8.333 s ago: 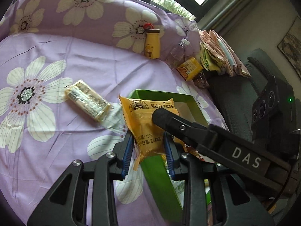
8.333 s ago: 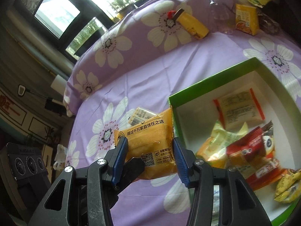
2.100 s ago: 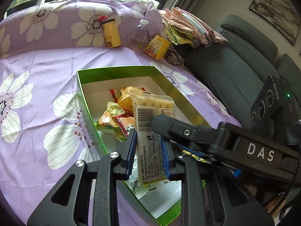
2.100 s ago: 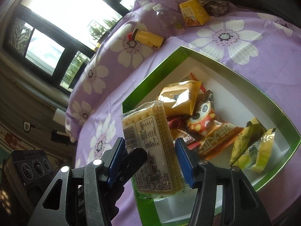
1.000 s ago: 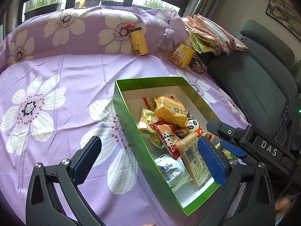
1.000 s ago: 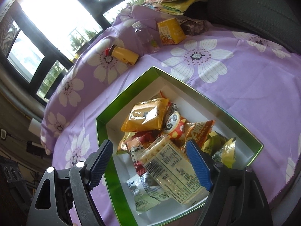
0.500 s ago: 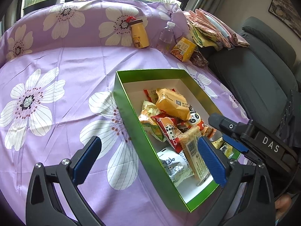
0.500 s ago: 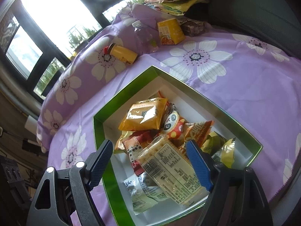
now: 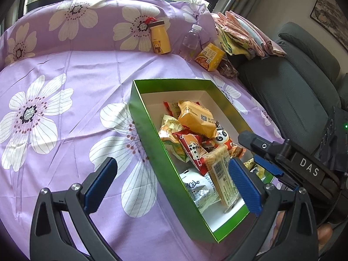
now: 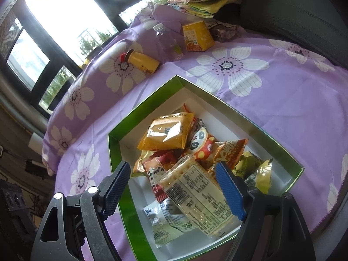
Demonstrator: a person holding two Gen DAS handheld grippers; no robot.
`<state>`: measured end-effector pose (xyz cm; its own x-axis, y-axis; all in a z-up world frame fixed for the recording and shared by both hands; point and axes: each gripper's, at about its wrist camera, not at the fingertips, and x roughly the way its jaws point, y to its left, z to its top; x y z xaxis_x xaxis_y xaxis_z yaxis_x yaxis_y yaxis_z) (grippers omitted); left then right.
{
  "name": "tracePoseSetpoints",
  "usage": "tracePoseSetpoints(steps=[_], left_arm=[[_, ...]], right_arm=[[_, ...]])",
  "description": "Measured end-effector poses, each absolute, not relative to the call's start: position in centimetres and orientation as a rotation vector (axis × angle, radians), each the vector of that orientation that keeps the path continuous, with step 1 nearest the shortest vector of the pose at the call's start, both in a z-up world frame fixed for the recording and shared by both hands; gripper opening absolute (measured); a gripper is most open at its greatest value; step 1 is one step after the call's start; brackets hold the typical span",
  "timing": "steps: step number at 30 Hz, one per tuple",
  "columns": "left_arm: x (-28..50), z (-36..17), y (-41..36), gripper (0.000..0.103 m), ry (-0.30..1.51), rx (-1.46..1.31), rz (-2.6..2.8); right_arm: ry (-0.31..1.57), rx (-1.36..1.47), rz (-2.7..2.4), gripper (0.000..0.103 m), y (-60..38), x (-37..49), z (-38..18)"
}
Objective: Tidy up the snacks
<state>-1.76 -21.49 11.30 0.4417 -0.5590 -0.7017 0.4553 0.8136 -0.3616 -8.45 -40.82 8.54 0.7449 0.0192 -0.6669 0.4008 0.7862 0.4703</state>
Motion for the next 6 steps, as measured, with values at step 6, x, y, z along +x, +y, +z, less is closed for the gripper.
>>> tracePoseSetpoints(steps=[6], left_arm=[[-1.82,11.21,-21.51,0.102,0.921,-0.122,-0.635]], right_arm=[[0.72,0.612,-0.263,0.082,-40.53,-8.25,8.54]])
